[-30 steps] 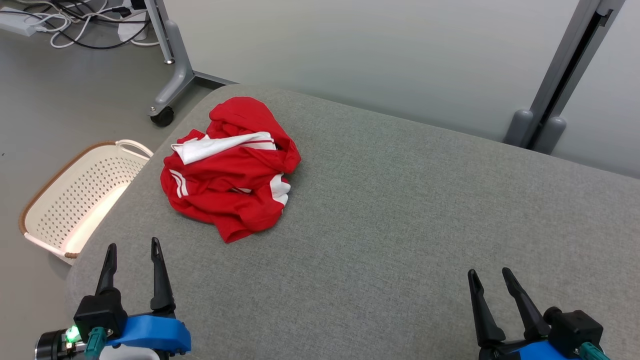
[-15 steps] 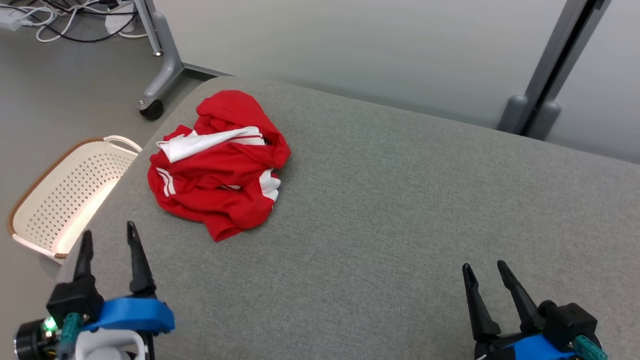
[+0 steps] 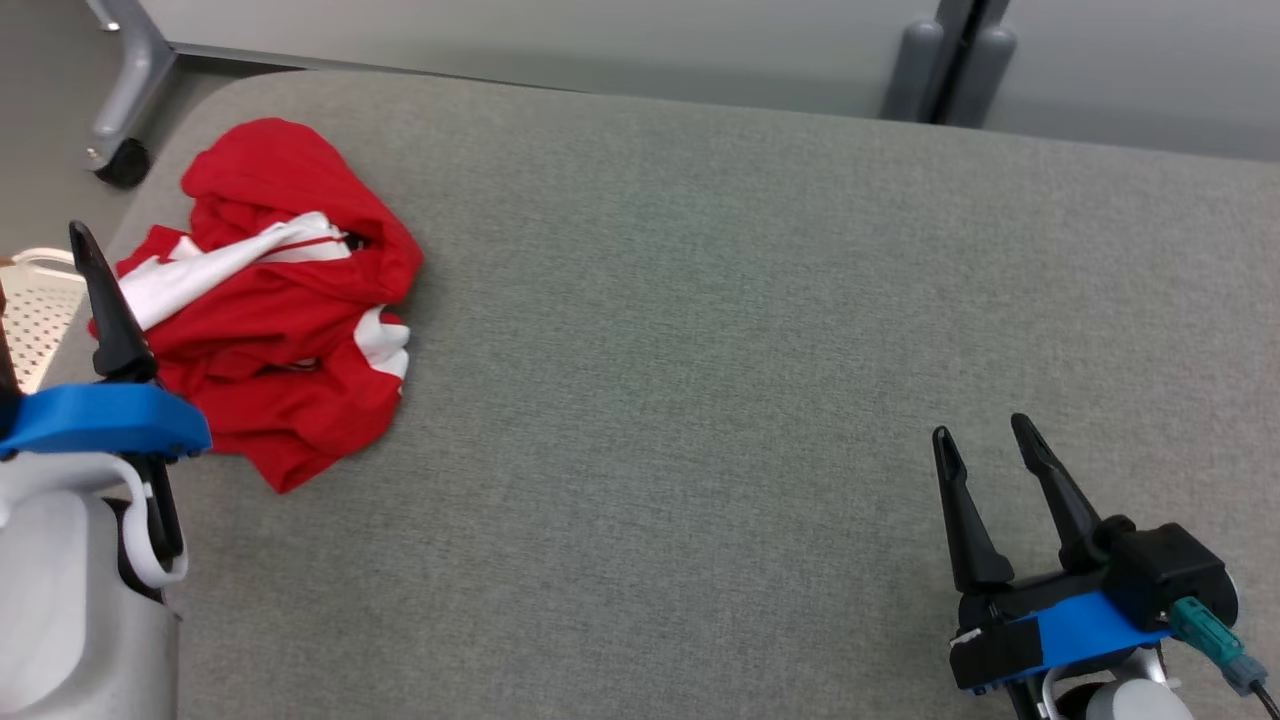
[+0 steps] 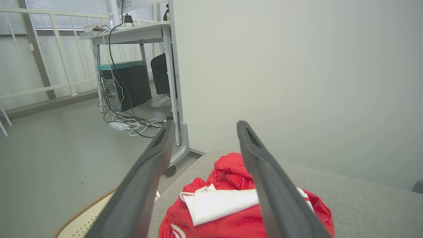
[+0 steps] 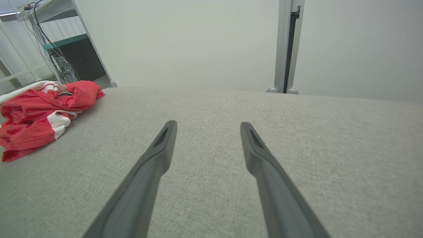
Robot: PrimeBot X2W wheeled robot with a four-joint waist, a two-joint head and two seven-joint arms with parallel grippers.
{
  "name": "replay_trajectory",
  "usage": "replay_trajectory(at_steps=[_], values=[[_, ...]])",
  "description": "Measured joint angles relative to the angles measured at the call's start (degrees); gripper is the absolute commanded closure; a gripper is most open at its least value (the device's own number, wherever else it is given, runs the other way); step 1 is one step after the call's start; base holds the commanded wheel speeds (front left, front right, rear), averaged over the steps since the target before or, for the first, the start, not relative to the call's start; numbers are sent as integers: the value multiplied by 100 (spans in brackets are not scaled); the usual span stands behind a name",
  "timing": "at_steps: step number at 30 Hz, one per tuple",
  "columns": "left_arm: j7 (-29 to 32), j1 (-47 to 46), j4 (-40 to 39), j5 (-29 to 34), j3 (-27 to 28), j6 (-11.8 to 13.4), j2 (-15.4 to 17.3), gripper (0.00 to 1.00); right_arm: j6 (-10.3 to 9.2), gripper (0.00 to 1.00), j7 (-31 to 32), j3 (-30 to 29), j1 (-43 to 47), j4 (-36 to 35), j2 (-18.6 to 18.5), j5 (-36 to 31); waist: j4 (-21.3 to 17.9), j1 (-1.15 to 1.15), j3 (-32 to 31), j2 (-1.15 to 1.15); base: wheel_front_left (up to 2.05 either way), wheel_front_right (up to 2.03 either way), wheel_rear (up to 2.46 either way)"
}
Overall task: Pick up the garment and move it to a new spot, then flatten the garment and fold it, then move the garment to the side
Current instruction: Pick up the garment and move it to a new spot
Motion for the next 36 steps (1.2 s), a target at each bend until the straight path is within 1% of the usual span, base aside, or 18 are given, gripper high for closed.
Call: replay_trajectory(at_steps=[7, 13, 18, 21, 25, 28, 31, 32, 33, 34, 36], values=[[122, -799, 826, -76, -11, -201, 253, 0, 0, 0, 221, -22, -185, -582, -2, -200, -430, 0, 424, 0, 0, 0, 0], [483, -1257, 1774, -156, -122, -499, 474, 0, 0, 0, 376, -32, -259, -871, -1, -237, -664, 0, 713, 0, 0, 0, 0], [959, -1475, 2568, -157, -282, -705, 563, 0, 0, 0, 393, -49, -293, -981, -1, -264, -737, -1, 858, 1, 0, 0, 0], [1173, -1607, 2874, -174, -337, -812, 643, 0, 0, 0, 397, -56, -313, -1000, -1, -270, -747, -2, 908, 0, 0, 0, 0], [1825, -1774, 3334, -308, -404, -915, 612, 0, 0, 0, 400, -52, -318, -1001, -1, -270, -752, -1, 932, 0, 0, 0, 0], [2161, -1912, 3522, -368, -431, -984, 615, 0, 0, 0, 401, -30, -331, -1001, -1, -270, -768, -2, 939, 0, 0, 0, 0], [2315, -1993, 3627, -432, -450, -1015, 608, 0, 0, 0, 401, -8, -341, -999, -1, -270, -790, -2, 938, 0, 0, 0, 0], [2369, -2012, 3661, -448, -464, -1033, 608, 15, 0, 0, 401, 3, -349, -995, -1, -270, -798, -2, 935, 0, 0, 0, 0], [2409, -2034, 3686, -449, -483, -1040, 608, 85, 0, 0, 400, 9, -355, -992, -1, -270, -806, -2, 932, 0, 0, 0, 0], [2414, -2046, 3701, -449, -503, -1056, 608, 100, 0, 0, 400, 13, -355, -987, 0, -270, -812, -2, 926, 0, 0, 0, 0], [2414, -2063, 3730, -457, -535, -1062, 595, 100, 0, 0, 398, 16, -355, -969, -1, -267, -826, -2, 913, 0, 0, 0, 0]])
